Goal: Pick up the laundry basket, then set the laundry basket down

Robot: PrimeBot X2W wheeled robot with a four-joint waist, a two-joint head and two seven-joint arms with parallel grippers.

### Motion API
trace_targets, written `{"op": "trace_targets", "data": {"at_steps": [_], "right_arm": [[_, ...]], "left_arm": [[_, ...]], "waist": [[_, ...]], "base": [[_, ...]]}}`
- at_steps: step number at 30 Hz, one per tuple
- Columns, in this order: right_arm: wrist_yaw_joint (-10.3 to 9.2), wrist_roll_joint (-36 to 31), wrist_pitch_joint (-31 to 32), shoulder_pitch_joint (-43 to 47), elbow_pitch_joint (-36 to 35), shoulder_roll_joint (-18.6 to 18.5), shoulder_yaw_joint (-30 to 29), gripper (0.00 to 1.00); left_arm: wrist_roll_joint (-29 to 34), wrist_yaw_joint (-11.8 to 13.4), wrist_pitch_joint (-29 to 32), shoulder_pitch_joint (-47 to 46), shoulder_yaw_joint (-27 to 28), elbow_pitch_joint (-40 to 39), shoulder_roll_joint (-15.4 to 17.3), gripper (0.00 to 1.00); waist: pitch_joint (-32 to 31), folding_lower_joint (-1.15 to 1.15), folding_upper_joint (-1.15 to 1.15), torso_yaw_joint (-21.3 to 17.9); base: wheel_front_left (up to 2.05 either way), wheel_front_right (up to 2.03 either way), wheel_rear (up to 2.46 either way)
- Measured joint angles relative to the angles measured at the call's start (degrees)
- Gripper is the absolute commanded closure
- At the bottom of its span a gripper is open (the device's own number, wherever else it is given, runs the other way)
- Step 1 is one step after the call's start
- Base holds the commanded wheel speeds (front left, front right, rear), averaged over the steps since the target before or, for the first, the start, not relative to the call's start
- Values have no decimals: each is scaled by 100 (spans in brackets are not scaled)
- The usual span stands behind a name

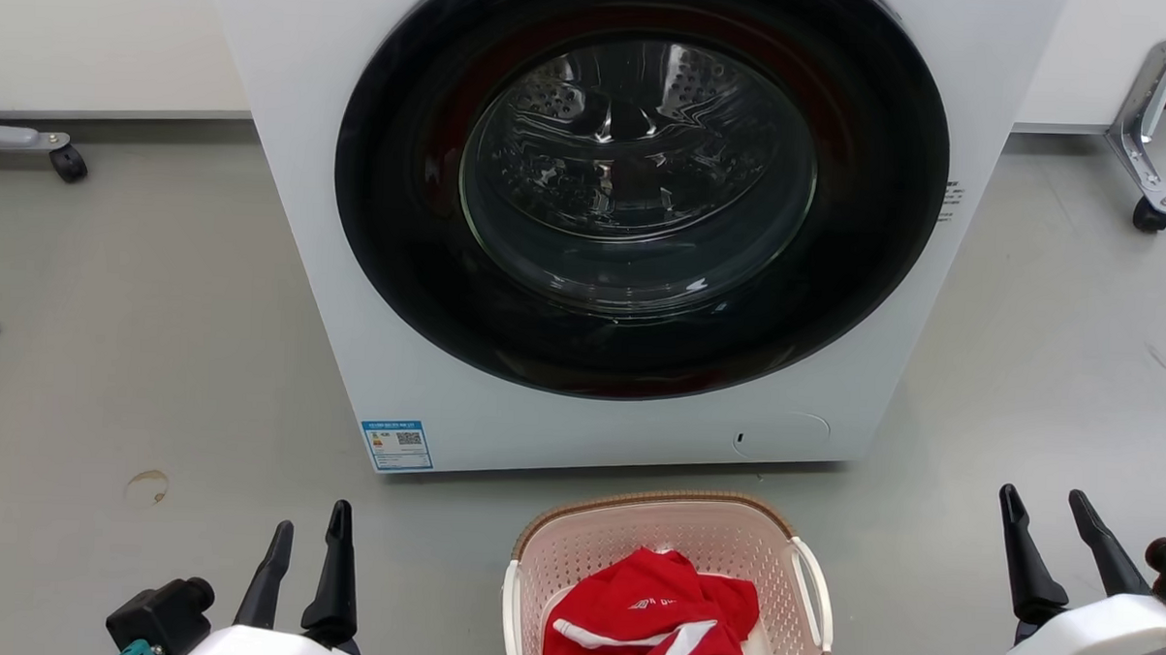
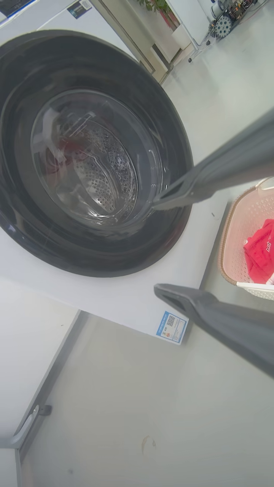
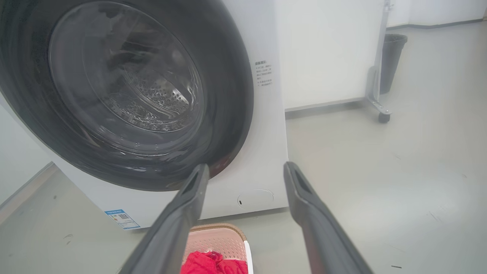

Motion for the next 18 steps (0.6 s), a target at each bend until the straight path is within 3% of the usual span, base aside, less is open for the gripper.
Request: {"op": "trace_targets", "data": {"at_steps": [18], "right_arm": [[9, -1001, -298, 102, 68, 2, -30, 0]], "left_arm": [[1123, -52, -308, 54, -154, 64, 30, 0]], "waist": [[-47, 0, 0, -9]], "base": [[0, 0, 0]]}}
